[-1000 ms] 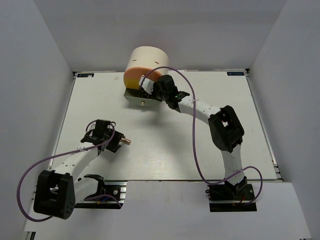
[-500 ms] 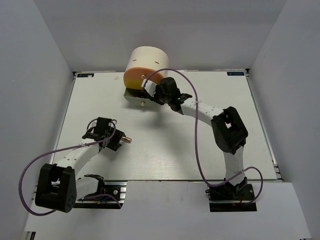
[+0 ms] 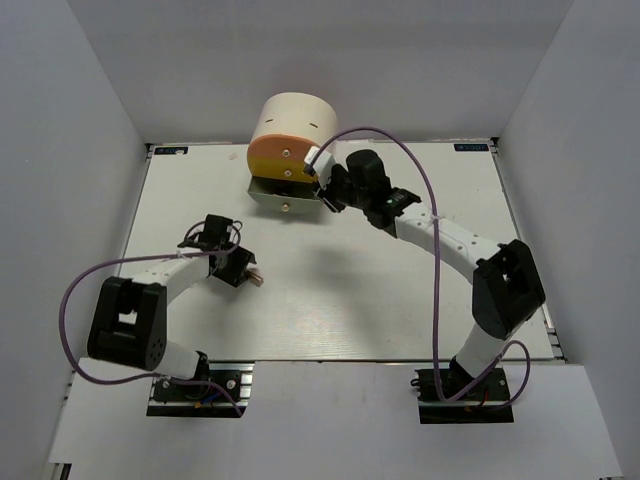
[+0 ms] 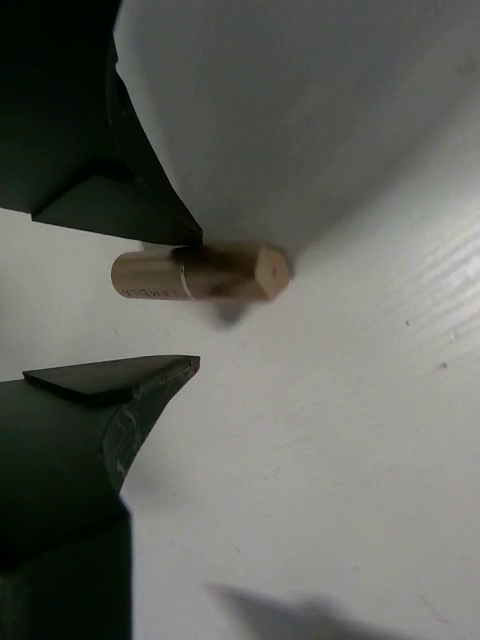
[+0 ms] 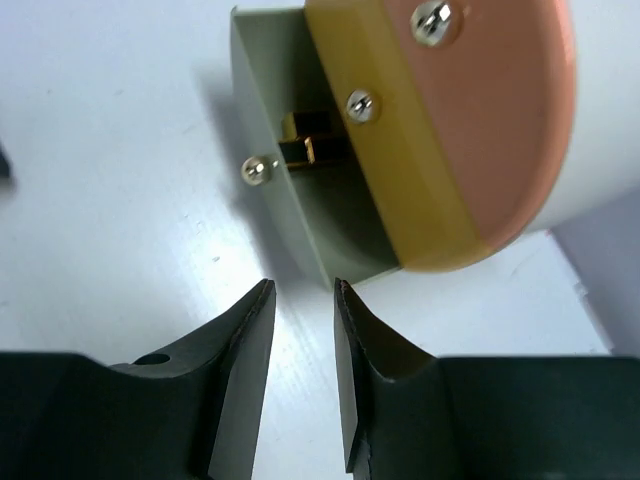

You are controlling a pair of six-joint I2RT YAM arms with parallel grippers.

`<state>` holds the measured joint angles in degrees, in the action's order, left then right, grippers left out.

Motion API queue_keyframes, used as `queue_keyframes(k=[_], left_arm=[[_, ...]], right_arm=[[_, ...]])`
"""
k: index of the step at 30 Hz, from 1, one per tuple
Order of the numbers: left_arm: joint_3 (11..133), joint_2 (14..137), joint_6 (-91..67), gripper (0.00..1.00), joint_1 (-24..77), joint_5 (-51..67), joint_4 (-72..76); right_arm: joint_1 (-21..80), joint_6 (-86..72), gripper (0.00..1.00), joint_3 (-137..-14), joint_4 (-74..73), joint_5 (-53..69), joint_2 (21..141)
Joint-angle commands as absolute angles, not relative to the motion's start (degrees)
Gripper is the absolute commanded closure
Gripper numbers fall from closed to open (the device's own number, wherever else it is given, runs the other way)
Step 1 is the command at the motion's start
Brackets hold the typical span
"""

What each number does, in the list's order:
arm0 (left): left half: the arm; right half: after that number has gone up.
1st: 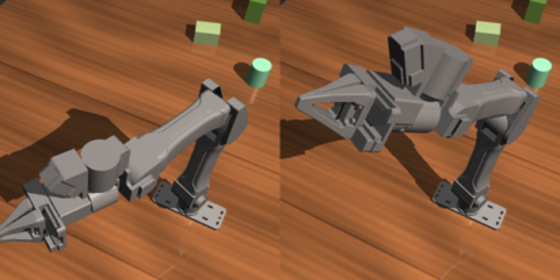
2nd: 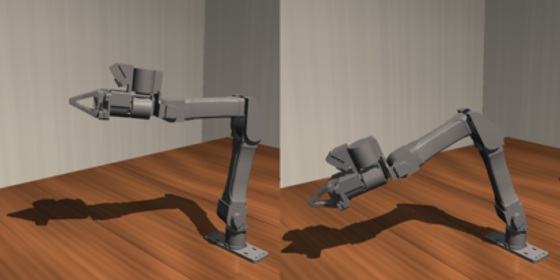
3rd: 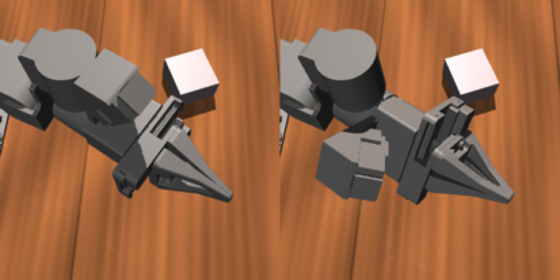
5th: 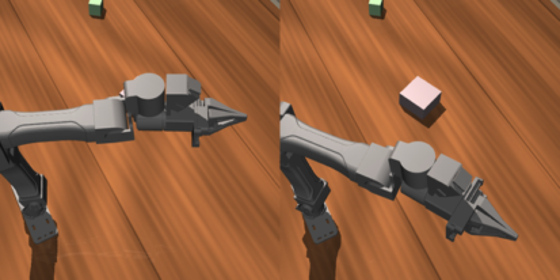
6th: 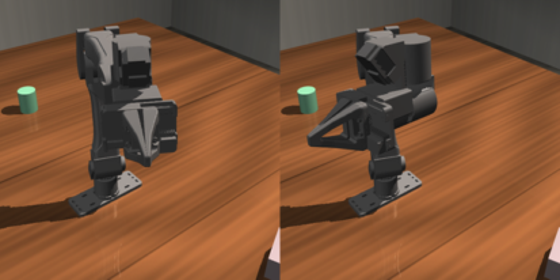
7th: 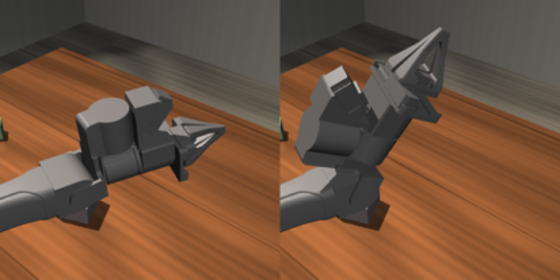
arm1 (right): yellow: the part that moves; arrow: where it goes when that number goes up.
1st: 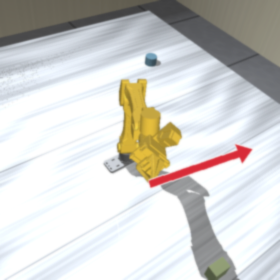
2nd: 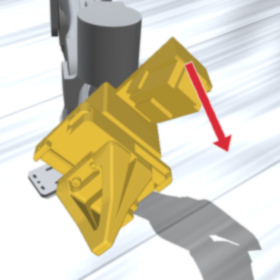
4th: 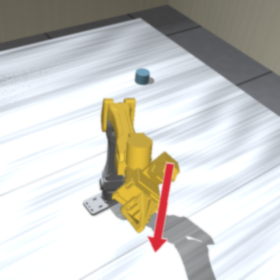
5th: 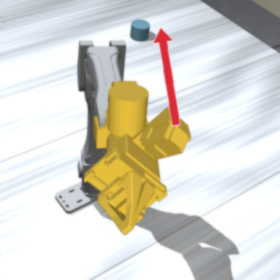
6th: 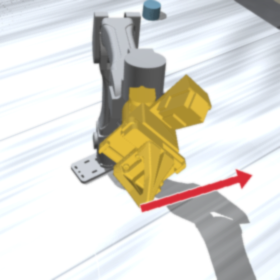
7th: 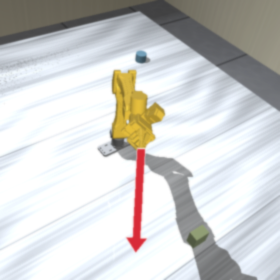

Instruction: Organize the makeup

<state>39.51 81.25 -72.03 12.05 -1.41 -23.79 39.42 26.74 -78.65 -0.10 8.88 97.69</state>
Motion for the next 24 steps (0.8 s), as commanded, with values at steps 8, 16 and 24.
queue_keyframes(k=[8,16,24], left_arm=[[48.6,91.3,-62.1,0.56,12.2,3.2,-32.3],[53.1,101.6,-54.8,0.67,12.7,8.2,-33.3],[54.4,93.6,-51.2,0.98,12.7,12.7,-28.6]], right_arm=[[38.4,22.0,0.64,-73.0,-3.8,10.4,92.3],[37.1,21.4,0.64,-71.1,-4.4,10.8,89.7],[35.0,19.3,0.62,-70.4,-6.6,10.9,86.7]])
